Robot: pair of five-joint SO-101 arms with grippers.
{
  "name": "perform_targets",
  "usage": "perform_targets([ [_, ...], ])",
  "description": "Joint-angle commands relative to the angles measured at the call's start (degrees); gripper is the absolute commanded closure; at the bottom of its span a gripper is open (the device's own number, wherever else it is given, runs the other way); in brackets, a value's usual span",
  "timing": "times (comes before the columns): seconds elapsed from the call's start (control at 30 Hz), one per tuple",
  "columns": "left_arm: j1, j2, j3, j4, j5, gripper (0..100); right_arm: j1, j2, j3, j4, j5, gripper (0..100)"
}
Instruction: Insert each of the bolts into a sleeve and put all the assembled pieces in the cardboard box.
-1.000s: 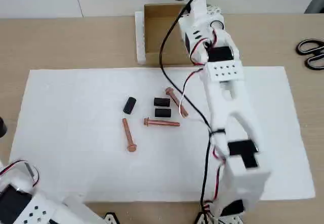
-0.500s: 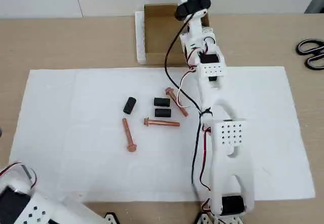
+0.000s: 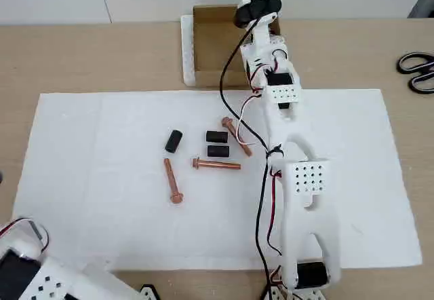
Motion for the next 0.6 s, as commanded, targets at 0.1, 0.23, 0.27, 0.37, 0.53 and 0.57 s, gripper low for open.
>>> perform_targets([
  [0.1, 0.18, -0.53, -0.13, -0.88, -0.35, 88, 0.13, -1.8, -4.75, 2.15, -0.09, 69.0],
  [0.23, 0.18, -0.53, -1.1, -0.88, -0.35, 88, -0.57, -4.79, -4.92, 2.77, -0.09, 68.5],
  [0.27, 0.18, -0.53, -1.54, -0.88, -0.35, 88, -0.75, -7.08, -5.1, 3.47, -0.09, 68.5],
  [0.37, 0.26, -0.53, -2.95, -0.79, -0.35, 88, -2.15, -17.19, -5.8, 10.15, -0.09, 68.5],
  [0.53, 0.26, -0.53, -3.82, -0.79, -0.35, 88, -6.46, -33.19, -5.8, 25.45, -0.09, 68.5],
  [0.57, 0.26, -0.53, -3.82, -0.79, -0.35, 88, -7.69, -35.74, -5.8, 28.44, -0.09, 68.5],
])
